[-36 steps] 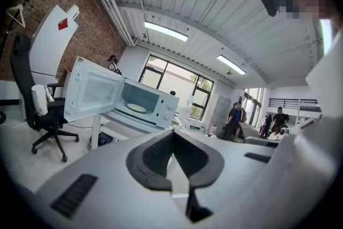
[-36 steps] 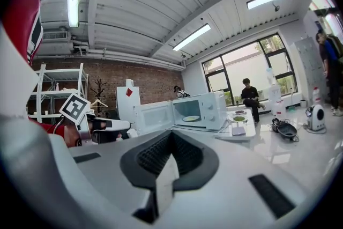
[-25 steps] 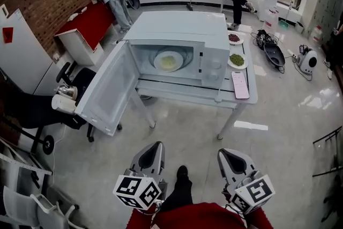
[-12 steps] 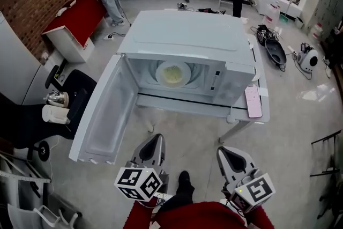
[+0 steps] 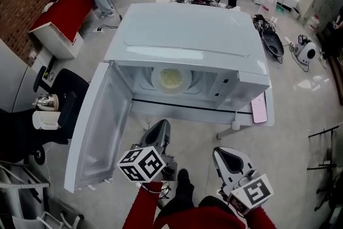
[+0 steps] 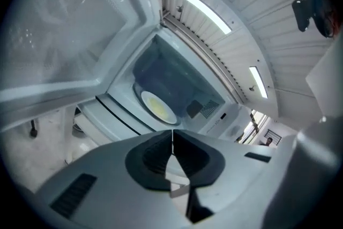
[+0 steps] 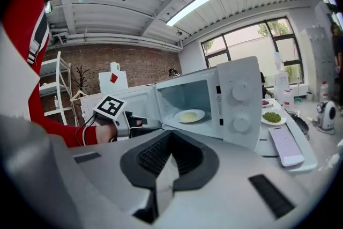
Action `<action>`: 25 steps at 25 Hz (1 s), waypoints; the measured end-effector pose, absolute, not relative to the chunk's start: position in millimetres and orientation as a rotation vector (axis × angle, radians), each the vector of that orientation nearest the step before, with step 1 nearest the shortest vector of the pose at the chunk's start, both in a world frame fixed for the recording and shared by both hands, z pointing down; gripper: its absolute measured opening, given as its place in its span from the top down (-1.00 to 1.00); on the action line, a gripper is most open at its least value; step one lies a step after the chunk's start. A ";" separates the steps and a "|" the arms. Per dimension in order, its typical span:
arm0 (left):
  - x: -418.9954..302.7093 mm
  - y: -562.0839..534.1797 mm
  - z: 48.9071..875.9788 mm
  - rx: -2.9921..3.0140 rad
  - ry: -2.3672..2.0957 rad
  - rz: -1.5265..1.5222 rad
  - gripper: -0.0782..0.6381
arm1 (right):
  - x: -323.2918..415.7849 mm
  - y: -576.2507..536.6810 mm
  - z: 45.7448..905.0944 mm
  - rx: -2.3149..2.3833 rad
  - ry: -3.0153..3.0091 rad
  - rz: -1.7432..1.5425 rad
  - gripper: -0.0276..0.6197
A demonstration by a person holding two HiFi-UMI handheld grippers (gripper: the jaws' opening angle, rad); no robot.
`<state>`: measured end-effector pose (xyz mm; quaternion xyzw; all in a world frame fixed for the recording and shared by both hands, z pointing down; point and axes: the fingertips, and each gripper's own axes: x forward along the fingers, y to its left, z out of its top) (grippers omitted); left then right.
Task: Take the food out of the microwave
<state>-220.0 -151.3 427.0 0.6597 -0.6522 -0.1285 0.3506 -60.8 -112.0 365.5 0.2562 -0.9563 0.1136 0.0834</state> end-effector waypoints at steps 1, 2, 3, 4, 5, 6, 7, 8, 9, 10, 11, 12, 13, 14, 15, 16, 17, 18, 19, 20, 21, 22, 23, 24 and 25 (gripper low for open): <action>-222.7 -158.1 431.0 1.684 -1.669 -0.365 0.74 | -63.1 -114.5 366.7 0.768 -2.851 0.347 0.88; -225.6 -165.0 434.8 1.658 -1.646 -0.400 0.72 | -65.4 -116.9 367.6 0.771 -2.849 0.355 0.88; -228.8 -171.8 438.5 1.630 -1.622 -0.437 0.67 | -67.7 -119.1 368.4 0.772 -2.845 0.361 0.88; -232.2 -178.4 442.2 1.600 -1.599 -0.473 0.64 | -70.0 -121.0 369.0 0.773 -2.841 0.366 0.88; -235.9 -184.7 446.0 1.568 -1.577 -0.507 0.63 | -72.2 -122.8 369.4 0.773 -2.838 0.369 0.88; -239.4 -191.0 449.0 1.537 -1.555 -0.543 0.62 | -74.3 -124.5 369.8 0.773 -2.835 0.372 0.88; -241.9 -197.8 450.5 1.511 -1.528 -0.584 0.62 | -76.4 -126.0 370.1 0.773 -2.834 0.374 0.88; -243.5 -204.6 451.2 1.489 -1.497 -0.627 0.61 | -78.4 -127.5 370.6 0.773 -2.832 0.376 0.88; -244.7 -210.8 452.2 1.466 -1.462 -0.670 0.59 | -80.2 -128.9 371.3 0.774 -2.831 0.380 0.88; -245.5 -216.1 453.5 1.440 -1.424 -0.714 0.59 | -81.7 -130.0 372.2 0.775 -2.828 0.385 0.88; -246.1 -220.7 455.2 1.411 -1.384 -0.757 0.58 | -82.9 -131.0 373.6 0.776 -2.824 0.391 0.88; -246.6 -224.6 457.3 1.380 -1.346 -0.795 0.58 | -83.9 -132.1 375.3 0.776 -2.820 0.399 0.88; -247.1 -228.2 459.7 1.349 -1.313 -0.826 0.56 | -84.9 -133.3 377.2 0.776 -2.815 0.406 0.88; -247.8 -231.5 462.0 1.323 -1.288 -0.848 0.55 | -86.0 -134.9 379.3 0.776 -2.810 0.412 0.88; -248.4 -234.4 463.9 1.303 -1.270 -0.863 0.55 | -87.2 -136.4 381.3 0.776 -2.806 0.417 0.88; -248.6 -236.8 464.8 1.291 -1.256 -0.875 0.55 | -88.5 -137.7 383.1 0.777 -2.802 0.423 0.88; -248.4 -239.1 464.6 1.283 -1.239 -0.890 0.55 | -89.7 -138.6 384.6 0.778 -2.798 0.430 0.88; -247.5 -241.5 463.4 1.276 -1.219 -0.910 0.55 | -90.9 -139.4 385.8 0.780 -2.794 0.437 0.88; -246.7 -243.8 462.3 1.270 -1.201 -0.926 0.55 | -91.9 -140.2 386.7 0.782 -2.790 0.443 0.88; -246.6 -245.5 462.5 1.263 -1.193 -0.931 0.55 | -92.8 -141.1 387.2 0.785 -2.786 0.448 0.88; -247.2 -246.4 463.7 1.257 -1.196 -0.925 0.55 | -93.5 -141.9 387.4 0.787 -2.784 0.452 0.88; -248.3 -246.5 465.4 1.251 -1.205 -0.912 0.55 | -93.8 -142.6 387.1 0.790 -2.781 0.455 0.88; -249.2 -246.3 466.5 1.245 -1.213 -0.902 0.55 | -93.7 -143.1 386.6 0.793 -2.780 0.458 0.88; -249.6 -246.9 466.3 1.239 -1.216 -0.901 0.55 | -93.3 -143.7 386.3 0.796 -2.777 0.461 0.88; -249.7 -248.5 464.9 1.235 -1.212 -0.910 0.55 | -92.6 -144.3 386.3 0.800 -2.774 0.464 0.88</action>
